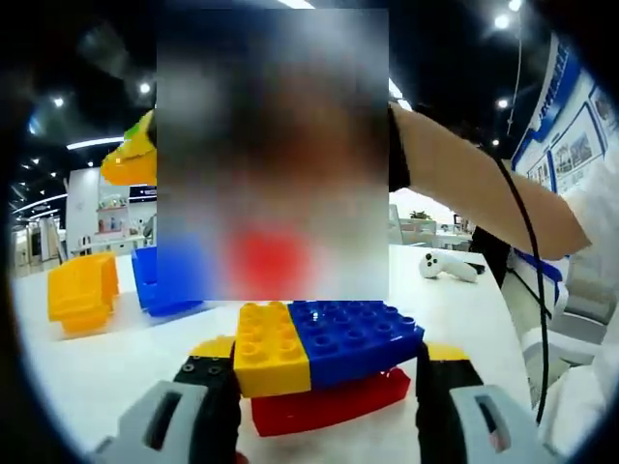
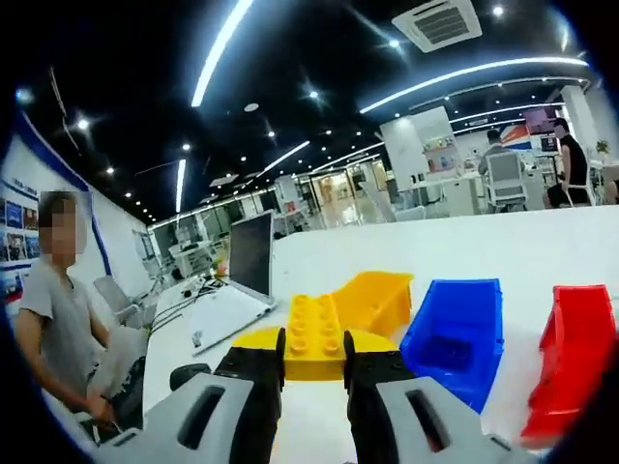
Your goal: Take apart the toy blocks one by one and place each separated block into its matching bin, sorting the blocks by their type until all the connected pieces are disassembled and separated into the correct bins
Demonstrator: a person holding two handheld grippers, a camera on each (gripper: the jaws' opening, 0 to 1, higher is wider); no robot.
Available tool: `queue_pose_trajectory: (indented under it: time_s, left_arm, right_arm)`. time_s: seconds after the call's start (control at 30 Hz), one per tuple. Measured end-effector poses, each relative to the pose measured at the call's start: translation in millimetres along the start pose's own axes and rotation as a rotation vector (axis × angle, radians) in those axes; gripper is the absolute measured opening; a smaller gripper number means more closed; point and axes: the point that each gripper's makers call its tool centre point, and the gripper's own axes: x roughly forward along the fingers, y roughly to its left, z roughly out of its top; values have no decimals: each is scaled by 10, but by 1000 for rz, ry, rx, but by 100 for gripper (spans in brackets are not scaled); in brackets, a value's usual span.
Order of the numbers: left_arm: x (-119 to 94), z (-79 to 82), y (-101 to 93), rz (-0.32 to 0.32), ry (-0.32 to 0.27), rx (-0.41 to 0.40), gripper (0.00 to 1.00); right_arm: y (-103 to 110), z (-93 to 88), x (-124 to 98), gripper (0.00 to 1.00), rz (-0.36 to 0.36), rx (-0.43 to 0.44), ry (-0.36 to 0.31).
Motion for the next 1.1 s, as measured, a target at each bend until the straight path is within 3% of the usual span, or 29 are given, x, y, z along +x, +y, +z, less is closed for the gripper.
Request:
queue_pose_trajectory:
  time_s: [0.23, 0.5, 0.6, 0.7, 0.73, 0.77, 0.83, 0.87, 0.93, 1.1]
  left_arm:
    - [1, -3, 3, -1, 0, 0, 72]
    - [5, -3, 8, -1, 0, 0, 72]
    - [7, -2, 9, -1, -1, 0, 72]
    - [6, 1, 12, -2, -1, 0, 72]
    - [6, 1, 15, -2, -1, 0, 72]
    - [3, 2, 16, -3, -1, 0, 72]
    - [1, 3, 14, -3, -1, 0, 72]
    - [0, 2, 13, -3, -1, -1, 72]
    - [-1, 2, 13, -3, -1, -1, 72]
    - [-2, -1, 16, -2, -1, -1, 72]
  right_arm:
    - [-135, -138, 638, 25, -45, 22, 74]
    - [-377, -184, 1056, 25, -107, 62, 119]
    - [-450, -194, 1184, 25, -126, 12, 124]
    - [-496, -276, 1194, 26, -154, -48, 134]
    - [-528, -268, 1205, 30, -163, -68, 119]
    - [-484, -231, 1216, 41, -137, -98, 77]
    - [-423, -204, 1222, 67, -94, -74, 47]
    - [-411, -201, 1188, 65, -93, -78, 45]
    - [-385, -186, 1105, 52, -86, -87, 52]
    - [-324, -42, 811, 52, -49, -116, 22]
